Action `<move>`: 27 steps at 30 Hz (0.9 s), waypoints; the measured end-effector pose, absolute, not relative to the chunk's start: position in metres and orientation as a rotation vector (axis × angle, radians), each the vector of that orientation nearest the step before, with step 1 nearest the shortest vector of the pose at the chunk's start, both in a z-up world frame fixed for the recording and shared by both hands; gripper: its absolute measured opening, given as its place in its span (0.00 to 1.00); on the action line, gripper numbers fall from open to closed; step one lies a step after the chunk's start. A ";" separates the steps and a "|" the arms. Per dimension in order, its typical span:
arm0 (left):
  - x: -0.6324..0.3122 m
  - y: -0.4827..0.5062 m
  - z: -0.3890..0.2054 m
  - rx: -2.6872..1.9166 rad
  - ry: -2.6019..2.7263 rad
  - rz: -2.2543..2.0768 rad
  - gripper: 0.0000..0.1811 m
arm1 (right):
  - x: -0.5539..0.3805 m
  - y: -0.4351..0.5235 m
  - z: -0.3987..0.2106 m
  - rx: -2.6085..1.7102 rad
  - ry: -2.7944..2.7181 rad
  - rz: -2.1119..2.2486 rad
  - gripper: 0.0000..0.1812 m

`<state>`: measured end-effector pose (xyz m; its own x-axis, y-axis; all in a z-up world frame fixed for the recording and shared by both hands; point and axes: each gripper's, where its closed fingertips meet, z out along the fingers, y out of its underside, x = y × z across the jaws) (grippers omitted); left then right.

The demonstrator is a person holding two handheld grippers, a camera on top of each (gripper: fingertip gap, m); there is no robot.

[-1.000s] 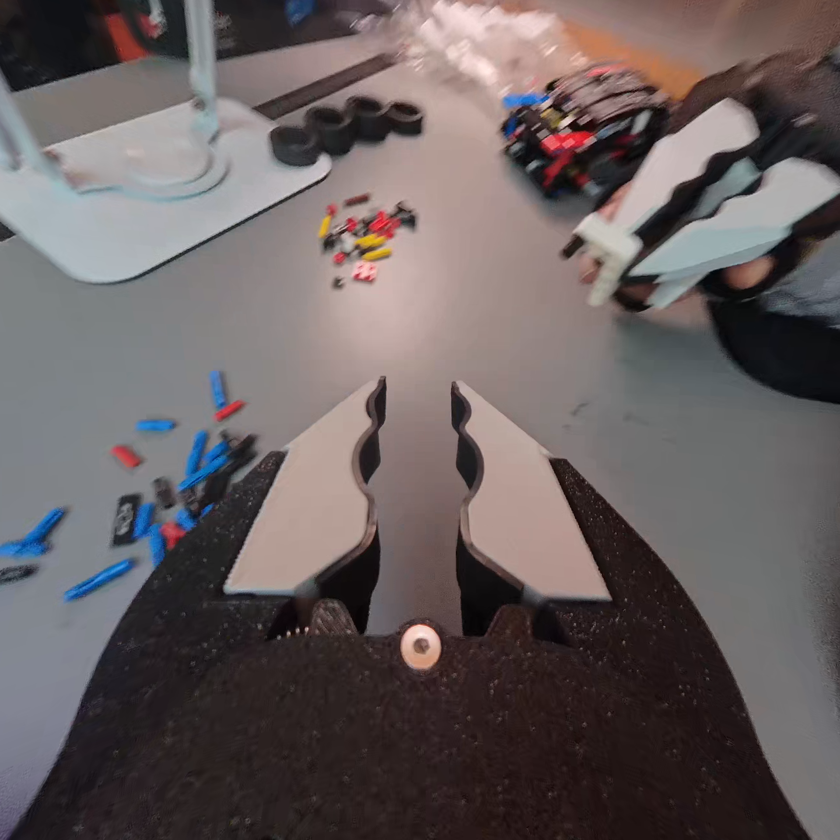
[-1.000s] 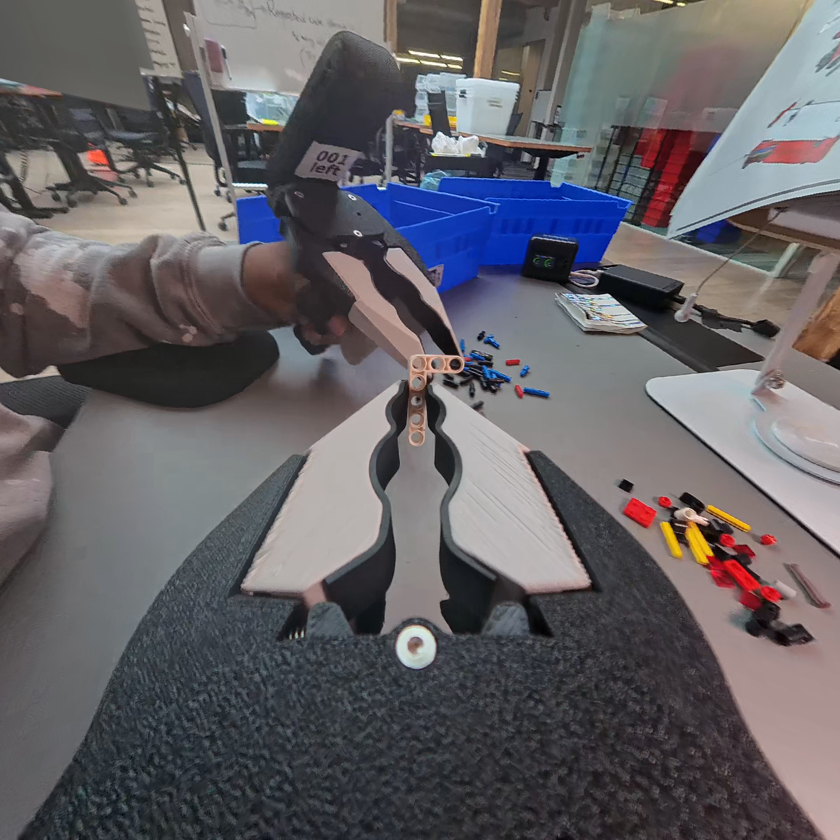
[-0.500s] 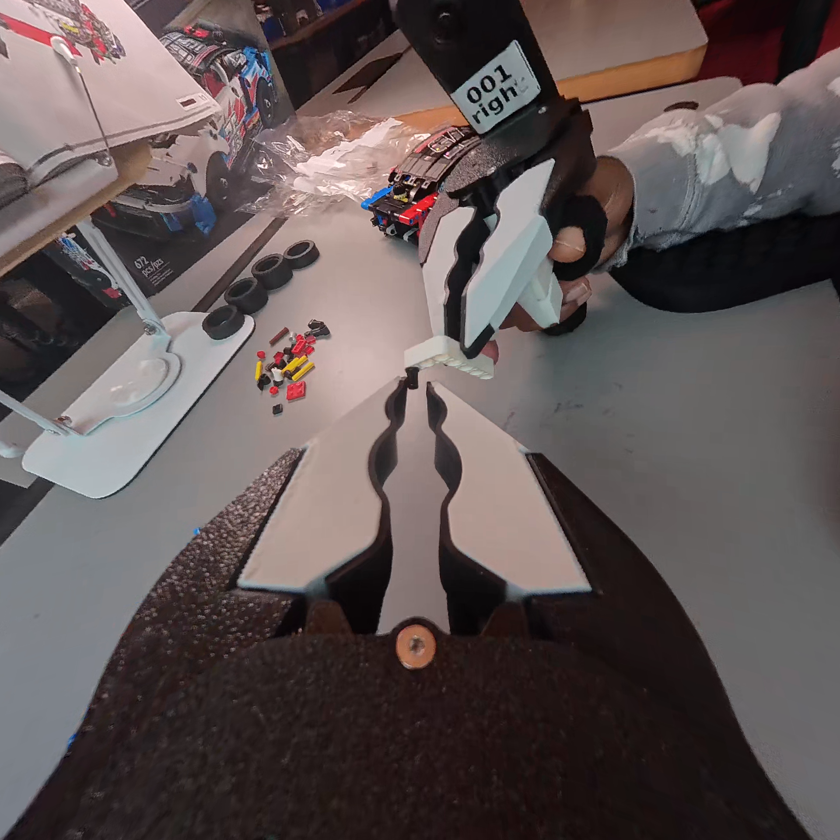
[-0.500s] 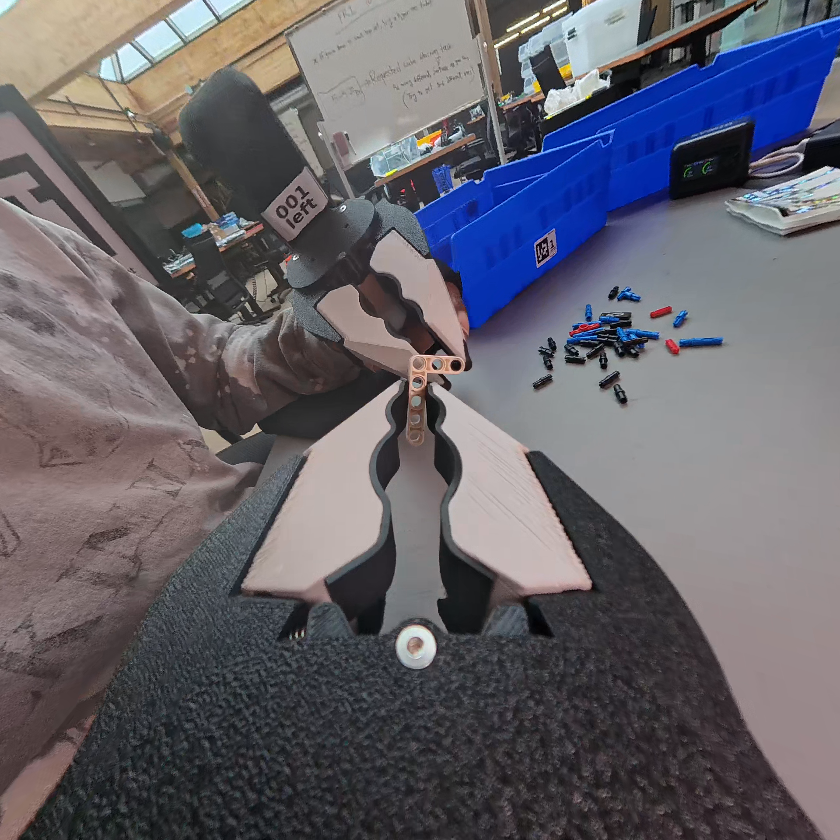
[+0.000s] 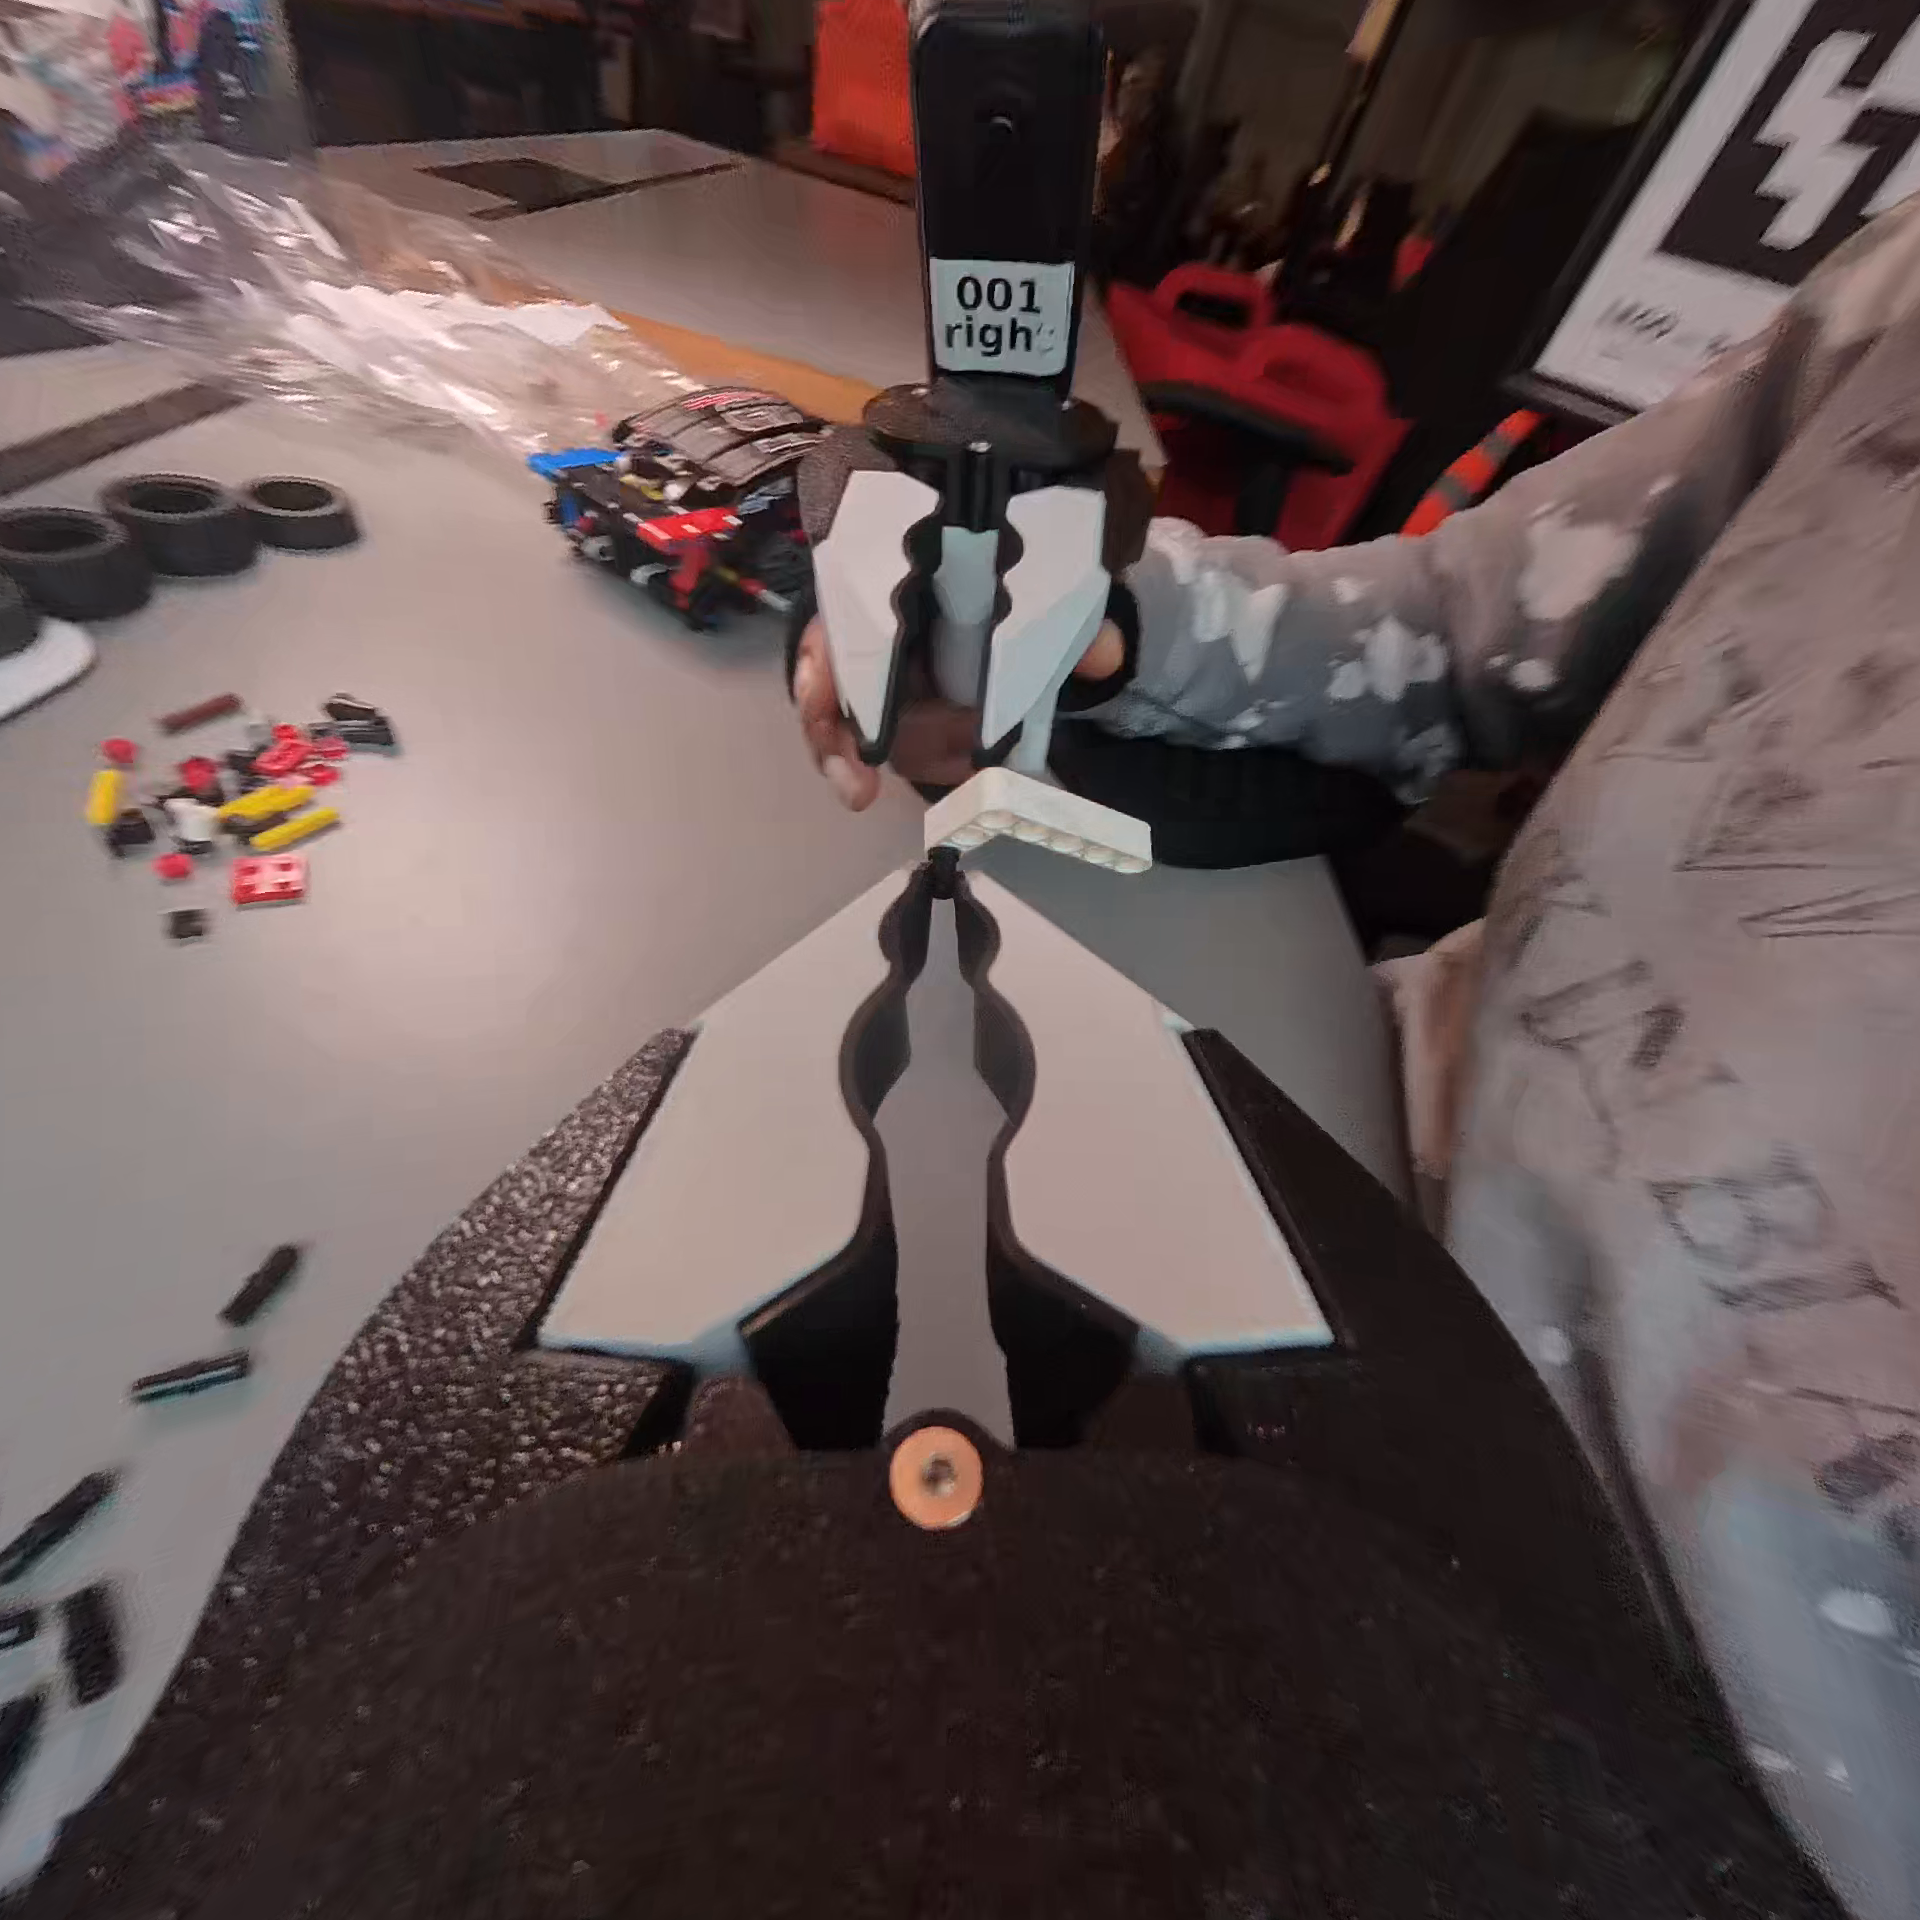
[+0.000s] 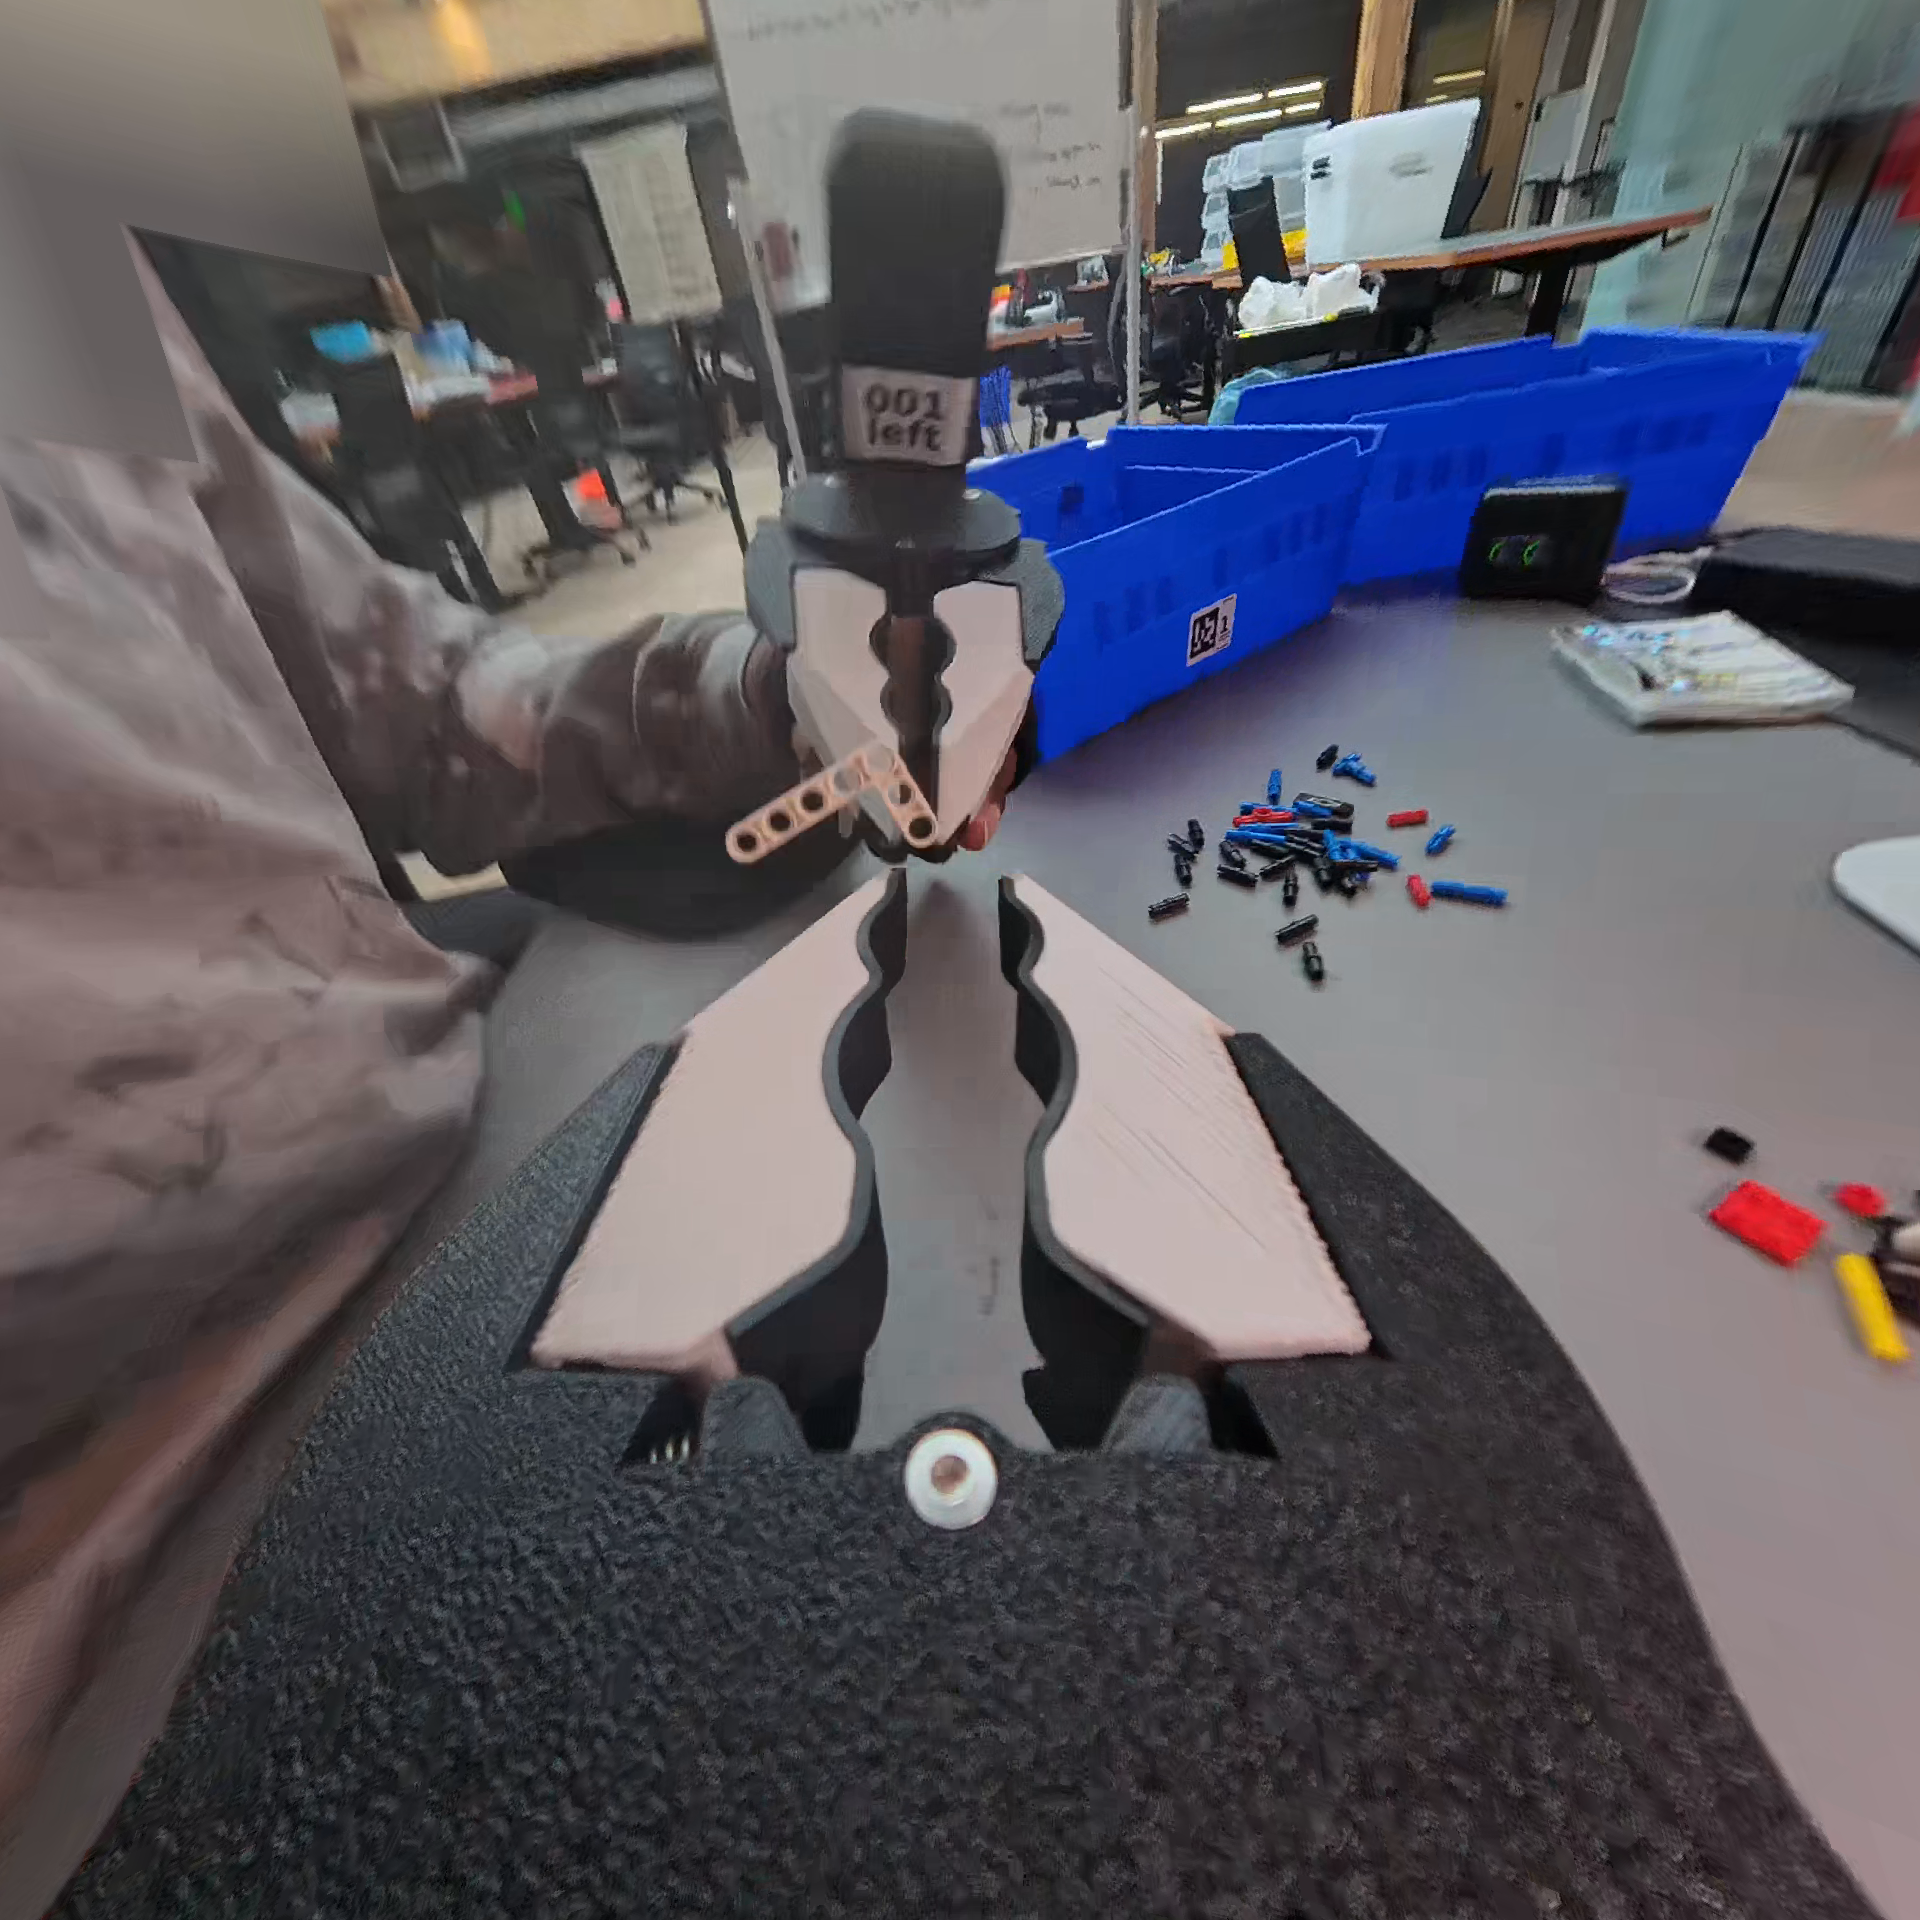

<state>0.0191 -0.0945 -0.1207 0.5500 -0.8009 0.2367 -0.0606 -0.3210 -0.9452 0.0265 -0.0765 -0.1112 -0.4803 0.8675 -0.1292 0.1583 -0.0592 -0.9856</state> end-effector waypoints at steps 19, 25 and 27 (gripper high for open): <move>0.027 -0.101 -0.096 -1.662 0.721 -0.910 0.01 | 0.042 -0.086 -0.082 -0.860 -1.639 1.512 0.04; -0.069 -0.063 -0.116 -1.866 0.423 -0.457 0.01 | 0.040 -0.043 -0.084 -1.025 -1.503 1.474 0.04; -0.103 -0.053 -0.152 -2.061 0.303 -0.244 0.01 | 0.031 -0.046 -0.101 -1.068 -1.551 1.420 0.04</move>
<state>-0.1031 -0.0528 -0.1517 0.9483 -0.3140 0.0467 -0.1130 -0.4713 -0.8747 0.0308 -0.0459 -0.1010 -0.3585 0.9335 -0.0017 0.0842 0.0305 -0.9960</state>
